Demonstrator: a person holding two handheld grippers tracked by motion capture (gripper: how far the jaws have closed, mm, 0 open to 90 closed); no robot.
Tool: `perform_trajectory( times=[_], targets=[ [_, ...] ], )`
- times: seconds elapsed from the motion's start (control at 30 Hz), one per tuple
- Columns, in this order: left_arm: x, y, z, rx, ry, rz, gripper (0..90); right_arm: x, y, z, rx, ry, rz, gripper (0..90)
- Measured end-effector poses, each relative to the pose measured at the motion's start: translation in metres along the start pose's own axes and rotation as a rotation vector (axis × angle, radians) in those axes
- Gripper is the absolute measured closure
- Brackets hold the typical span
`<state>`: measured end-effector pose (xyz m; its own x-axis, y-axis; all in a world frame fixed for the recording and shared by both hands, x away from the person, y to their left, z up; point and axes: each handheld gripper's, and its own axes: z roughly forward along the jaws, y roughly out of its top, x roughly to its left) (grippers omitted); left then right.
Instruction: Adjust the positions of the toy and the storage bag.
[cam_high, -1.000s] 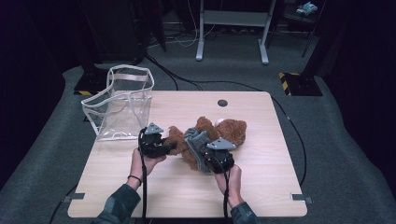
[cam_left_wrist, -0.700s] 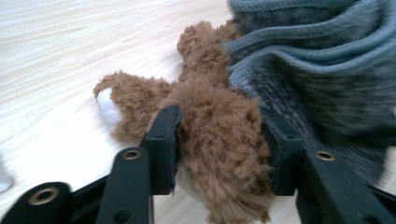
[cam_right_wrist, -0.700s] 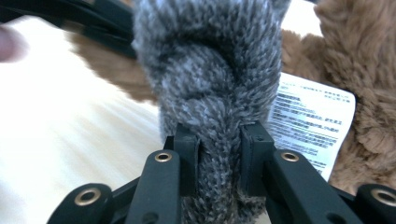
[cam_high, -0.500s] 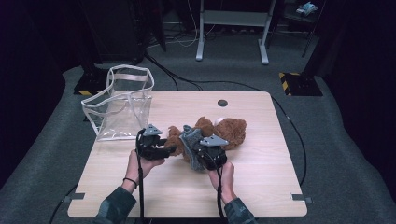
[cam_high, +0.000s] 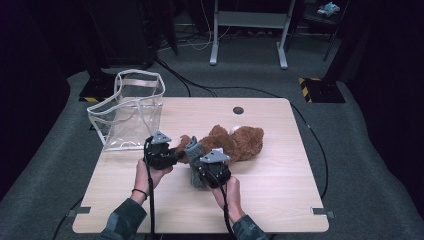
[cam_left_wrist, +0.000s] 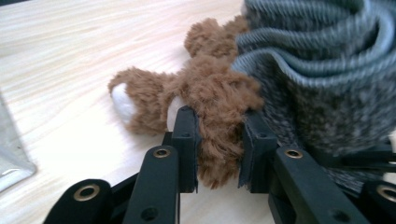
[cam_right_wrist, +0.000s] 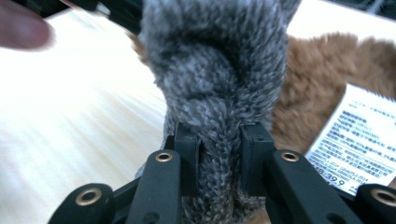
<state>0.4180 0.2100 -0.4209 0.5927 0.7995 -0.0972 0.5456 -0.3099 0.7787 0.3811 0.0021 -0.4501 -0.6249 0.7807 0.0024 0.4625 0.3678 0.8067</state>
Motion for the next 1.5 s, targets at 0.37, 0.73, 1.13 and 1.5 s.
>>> perform_trajectory(
  times=[0.37, 0.73, 1.13, 1.5],
  targets=[
    [0.004, 0.003, 0.005, -0.007, 0.024, 0.006, 73.0, -0.067, -0.034, -0.028, 0.02, -0.18, 0.082, 73.2],
    [0.005, 0.002, 0.007, -0.003, 0.011, 0.004, 72.9, -0.034, -0.028, -0.011, 0.02, -0.063, 0.002, 73.5],
    [0.01, -0.002, 0.01, -0.016, -0.006, -0.022, 72.9, -0.132, -0.051, -0.044, 0.052, -0.322, 0.217, 73.6],
    [0.008, -0.003, 0.012, -0.016, -0.008, -0.016, 72.9, -0.125, -0.012, -0.066, -0.082, -0.266, 0.192, 73.1]
  ],
)
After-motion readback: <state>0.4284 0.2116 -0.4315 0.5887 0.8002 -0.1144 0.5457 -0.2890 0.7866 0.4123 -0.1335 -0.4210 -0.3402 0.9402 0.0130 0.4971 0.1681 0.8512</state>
